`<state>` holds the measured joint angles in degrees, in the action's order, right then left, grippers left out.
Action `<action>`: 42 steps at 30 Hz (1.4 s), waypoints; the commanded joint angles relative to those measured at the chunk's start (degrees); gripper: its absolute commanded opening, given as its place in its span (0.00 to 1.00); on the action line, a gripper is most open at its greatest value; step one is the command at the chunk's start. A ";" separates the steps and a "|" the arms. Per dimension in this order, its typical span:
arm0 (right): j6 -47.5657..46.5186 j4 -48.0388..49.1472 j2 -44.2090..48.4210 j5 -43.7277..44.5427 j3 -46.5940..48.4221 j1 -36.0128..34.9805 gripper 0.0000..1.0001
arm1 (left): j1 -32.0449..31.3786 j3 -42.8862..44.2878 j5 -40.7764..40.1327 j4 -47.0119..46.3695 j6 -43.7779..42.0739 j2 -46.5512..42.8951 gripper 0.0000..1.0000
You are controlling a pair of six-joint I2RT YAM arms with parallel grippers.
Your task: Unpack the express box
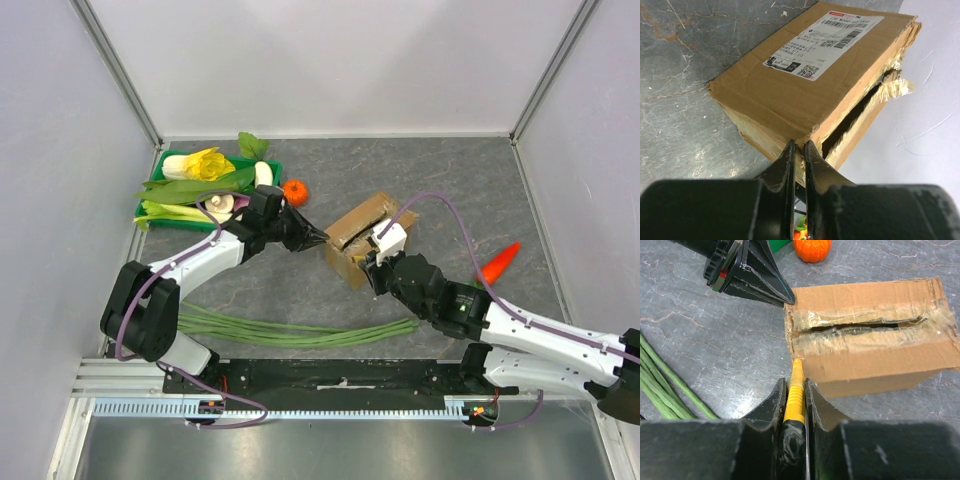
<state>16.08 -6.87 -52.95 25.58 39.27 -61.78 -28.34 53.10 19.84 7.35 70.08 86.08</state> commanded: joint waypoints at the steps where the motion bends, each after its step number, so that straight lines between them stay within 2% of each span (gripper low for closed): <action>1: -0.78 -5.52 0.83 2.28 6.07 -0.45 0.00 | 0.92 -0.19 -3.23 -2.96 -6.71 -1.97 0.02; 7: -1.40 -5.34 -0.14 9.46 11.17 -0.45 0.00 | 0.65 0.51 -1.91 -5.07 -10.93 -4.25 0.04; 9: -1.14 -5.34 0.13 11.76 11.80 -0.45 0.00 | 0.65 1.04 -1.03 -5.51 -12.59 -5.39 0.20; 10: -0.09 -5.69 -0.05 15.69 12.41 -0.36 0.00 | 0.65 1.13 -0.94 -5.86 -13.30 -5.75 0.27; 11: 1.05 -6.48 -0.48 17.99 12.85 -0.36 0.00 | 0.65 1.13 0.11 -6.47 -14.00 -6.19 0.40; 14: 7.11 -11.74 -2.06 28.07 15.48 0.43 0.00 | 0.65 1.92 1.95 -7.09 -17.17 -7.86 0.56; 16: 11.67 -15.96 -2.77 30.31 16.80 2.52 0.00 | 0.65 2.27 2.57 -8.76 -19.01 -9.00 0.64; 18: 15.02 -20.09 -3.56 31.37 17.42 4.90 0.00 | 0.74 2.88 2.23 -7.72 -20.94 -9.44 0.67; 19: 16.78 -21.76 -3.91 30.93 18.03 8.22 0.00 | 0.74 3.23 1.09 -5.97 -21.65 -9.88 0.68; 23: 23.20 -28.19 -6.81 24.44 18.04 18.52 0.00 | 1.26 4.82 -4.53 -1.21 -25.87 -11.28 0.70; 27: 24.18 -28.19 -8.48 15.49 16.19 26.26 0.00 | 2.06 7.36 -8.66 2.83 -28.86 -10.68 0.70; 31: 22.69 -24.78 -10.24 10.29 14.44 35.46 0.00 | 3.02 9.21 -10.43 6.27 -29.04 -8.92 0.70; 33: 21.37 -17.59 -10.07 6.17 12.69 40.13 0.02 | 3.38 9.13 -9.99 5.92 -28.69 -8.22 0.70; 36: 21.45 -6.43 -11.29 -4.54 7.95 50.24 0.04 | 3.46 9.13 -8.33 5.30 -28.16 -7.16 0.69; 37: 23.02 -2.83 -11.65 -8.49 6.71 55.31 0.04 | 3.55 9.21 -7.45 5.21 -28.07 -6.37 0.69; 38: 24.34 4.51 -12.78 -17.32 5.48 57.71 0.04 | 3.55 9.39 -7.27 5.13 -27.90 -6.11 0.69; 40: 26.98 12.37 -14.45 -24.49 2.49 63.15 0.02 | 3.64 9.48 -6.92 5.21 -27.81 -5.67 0.69; 42: 31.20 20.39 -19.02 -31.10 2.13 65.46 0.01 | 3.73 9.48 -7.00 5.21 -27.72 -5.49 0.69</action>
<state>40.16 -8.80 -66.94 14.61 43.20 -1.39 -24.91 60.42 12.36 12.53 44.23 80.14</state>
